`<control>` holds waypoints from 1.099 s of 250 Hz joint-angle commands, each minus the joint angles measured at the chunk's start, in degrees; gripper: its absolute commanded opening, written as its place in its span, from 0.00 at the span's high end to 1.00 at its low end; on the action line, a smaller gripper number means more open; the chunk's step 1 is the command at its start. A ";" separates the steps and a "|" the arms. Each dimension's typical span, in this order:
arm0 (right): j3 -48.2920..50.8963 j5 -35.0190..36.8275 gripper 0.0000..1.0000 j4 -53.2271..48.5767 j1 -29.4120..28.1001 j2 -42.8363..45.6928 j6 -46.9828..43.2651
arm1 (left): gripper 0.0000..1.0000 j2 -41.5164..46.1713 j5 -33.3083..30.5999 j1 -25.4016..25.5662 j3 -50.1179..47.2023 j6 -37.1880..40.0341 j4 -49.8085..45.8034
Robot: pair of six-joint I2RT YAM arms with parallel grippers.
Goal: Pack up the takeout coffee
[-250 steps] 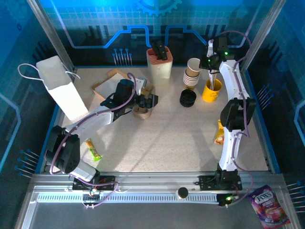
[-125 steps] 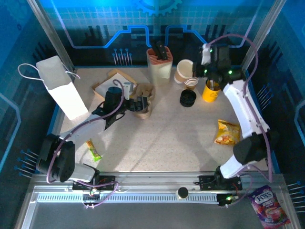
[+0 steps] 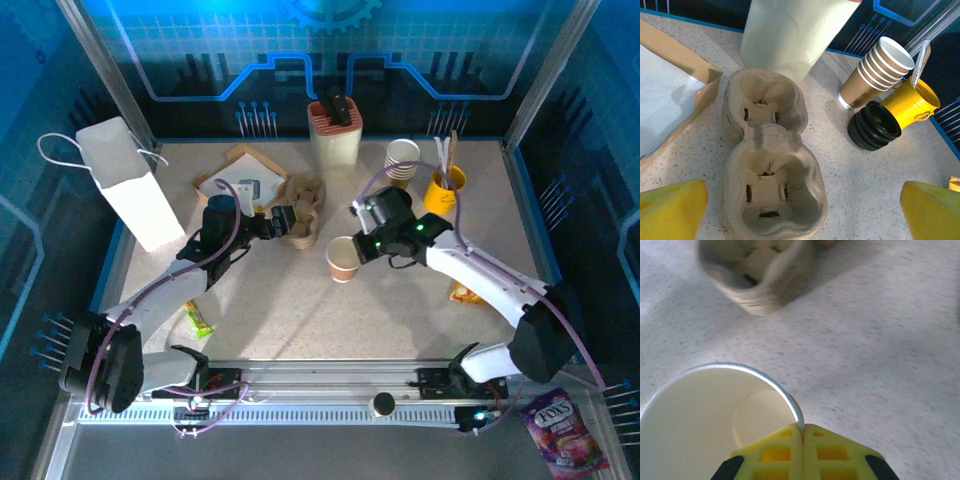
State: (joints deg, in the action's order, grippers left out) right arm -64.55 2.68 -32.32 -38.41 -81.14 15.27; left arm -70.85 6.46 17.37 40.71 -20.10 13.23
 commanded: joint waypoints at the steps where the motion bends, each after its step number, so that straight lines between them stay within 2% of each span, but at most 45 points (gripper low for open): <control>1: 0.88 0.54 0.97 7.57 -3.67 -2.69 0.17 | 0.00 1.17 -1.51 -0.22 -0.22 -0.30 0.77; 84: 1.31 -1.45 0.96 15.05 -11.43 -10.53 -0.58 | 0.00 1.37 -2.03 -0.20 -0.43 -0.12 0.66; 125: 0.60 -1.23 0.96 15.70 -13.41 -13.77 -0.91 | 0.00 1.23 -1.80 -0.20 0.01 0.29 0.52; 166: -0.10 -0.55 0.91 13.70 -13.93 -15.73 -2.54 | 0.00 0.65 -1.69 -0.20 0.12 0.50 0.92; 236: -1.87 -1.57 0.65 11.51 -13.28 -9.44 -4.03 | 0.00 0.18 -0.70 -0.15 0.35 0.59 1.27; 275: -3.00 -2.24 0.53 9.87 -8.02 -3.03 -5.06 | 0.00 0.16 1.52 -0.09 1.02 0.41 1.17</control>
State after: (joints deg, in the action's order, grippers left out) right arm -64.34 0.99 -20.82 -50.68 -90.39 11.55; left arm -70.81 5.48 17.37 40.71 -20.03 13.23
